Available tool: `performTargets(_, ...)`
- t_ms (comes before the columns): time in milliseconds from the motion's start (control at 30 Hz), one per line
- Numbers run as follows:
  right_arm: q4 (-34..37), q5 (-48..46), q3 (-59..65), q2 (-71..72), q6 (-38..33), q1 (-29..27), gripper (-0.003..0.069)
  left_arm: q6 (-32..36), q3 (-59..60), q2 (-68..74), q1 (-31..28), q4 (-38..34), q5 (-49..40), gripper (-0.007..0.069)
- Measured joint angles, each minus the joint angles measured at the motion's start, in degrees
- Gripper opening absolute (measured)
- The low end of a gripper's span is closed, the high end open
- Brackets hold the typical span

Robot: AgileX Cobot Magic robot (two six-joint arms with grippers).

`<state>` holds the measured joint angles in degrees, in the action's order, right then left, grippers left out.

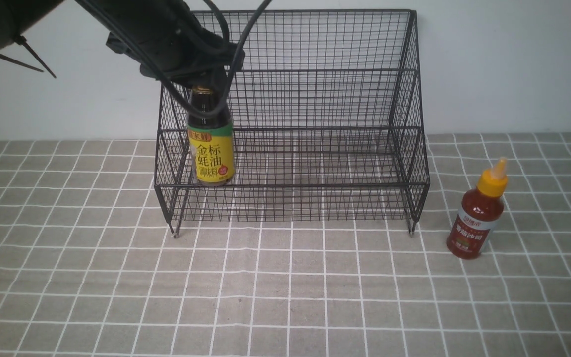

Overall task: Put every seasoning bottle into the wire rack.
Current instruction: Use the left arm to put the condiment bottle back on the shelf

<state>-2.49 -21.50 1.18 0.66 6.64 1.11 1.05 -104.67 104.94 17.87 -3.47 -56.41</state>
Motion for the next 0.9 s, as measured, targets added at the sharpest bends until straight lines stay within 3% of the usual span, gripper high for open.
performTargets(233, 0.0, 0.0, 0.0, 0.0, 0.0, 0.0, -0.0015, 0.0, 1.1, 1.6, 0.0, 0.9, -1.5, 0.0290)
performTargets(467, 0.0, 0.0, 0.0, 0.0, 0.2, 0.0, -0.0015, -0.2, 1.1, 3.7, 0.0, 1.6, -9.6, 0.0290)
performTargets(700, 0.0, 0.0, 0.0, 0.0, 0.2, 0.0, -0.0015, -4.6, 0.5, 5.9, 0.0, 4.3, -11.2, 0.0291)
performTargets(867, 0.0, 0.0, 0.0, 0.0, 0.2, 0.0, -0.0015, -5.0, 0.6, 5.9, 0.0, 5.3, -14.0, 0.0400)
performTargets(900, 0.0, 0.0, 0.0, 0.0, 0.2, 0.0, -0.0015, -5.0, 0.6, 5.8, 0.0, 5.5, -14.1, 0.0456)
